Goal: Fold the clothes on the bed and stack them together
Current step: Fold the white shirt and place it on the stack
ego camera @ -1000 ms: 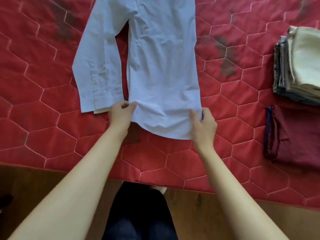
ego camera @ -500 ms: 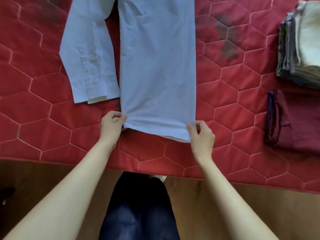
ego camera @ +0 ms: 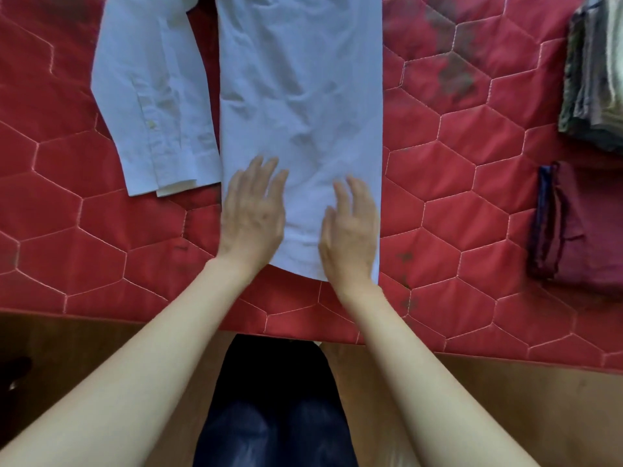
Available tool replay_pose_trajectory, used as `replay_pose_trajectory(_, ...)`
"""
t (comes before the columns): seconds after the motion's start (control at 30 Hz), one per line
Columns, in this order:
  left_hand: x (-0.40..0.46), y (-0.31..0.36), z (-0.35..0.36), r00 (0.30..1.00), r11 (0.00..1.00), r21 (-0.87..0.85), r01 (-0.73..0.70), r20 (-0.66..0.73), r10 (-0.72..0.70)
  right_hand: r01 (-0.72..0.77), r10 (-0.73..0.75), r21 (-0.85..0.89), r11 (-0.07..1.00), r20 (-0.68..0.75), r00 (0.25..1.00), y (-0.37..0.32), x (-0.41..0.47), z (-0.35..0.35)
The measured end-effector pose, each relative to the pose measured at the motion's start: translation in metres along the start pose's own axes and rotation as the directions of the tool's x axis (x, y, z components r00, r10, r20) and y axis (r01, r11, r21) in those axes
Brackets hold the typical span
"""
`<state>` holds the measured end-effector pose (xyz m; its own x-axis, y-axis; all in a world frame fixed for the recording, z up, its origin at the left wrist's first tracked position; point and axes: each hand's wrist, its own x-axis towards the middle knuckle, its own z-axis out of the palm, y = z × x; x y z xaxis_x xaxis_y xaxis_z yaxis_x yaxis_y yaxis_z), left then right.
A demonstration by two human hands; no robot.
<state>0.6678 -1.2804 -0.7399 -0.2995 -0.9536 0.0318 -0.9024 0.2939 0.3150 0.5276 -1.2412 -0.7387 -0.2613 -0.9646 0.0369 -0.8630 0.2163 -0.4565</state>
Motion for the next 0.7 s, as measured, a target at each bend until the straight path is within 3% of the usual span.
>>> replay_pose_trajectory(0.1,0.019,-0.005,0.030,0.964,0.994,0.111,-0.005,0.263,-0.025,0.113,-0.095,-0.073,0.991,0.215,0.972,-0.019,0.019,0.036)
replay_pose_trajectory(0.17,0.013,-0.023,0.044,0.948,0.984,0.158,0.088,0.289,-0.131,0.169,-0.106,-0.172,0.971,0.326,0.939,-0.005,0.016,0.051)
replay_pose_trajectory(0.3,-0.014,-0.046,0.043,0.942,0.956,0.205,0.211,0.218,-0.254,0.092,-0.025,-0.283,0.955,0.231,0.973,0.047,-0.023,0.038)
replay_pose_trajectory(0.43,-0.011,-0.033,0.033,0.915,0.926,0.261,0.272,0.227,-0.333,0.001,0.065,-0.309,0.951,0.204,0.977,0.052,-0.037,0.020)
replay_pose_trajectory(0.6,0.065,-0.018,0.017,0.997,0.982,0.184,0.036,0.060,-0.047,0.139,-0.115,-0.151,0.979,0.160,0.980,0.006,0.060,0.031)
replay_pose_trajectory(0.7,0.133,-0.030,0.023,0.997,0.982,0.190,0.019,0.076,-0.034,0.203,-0.170,-0.149,0.968,0.205,0.964,-0.025,0.134,0.055)
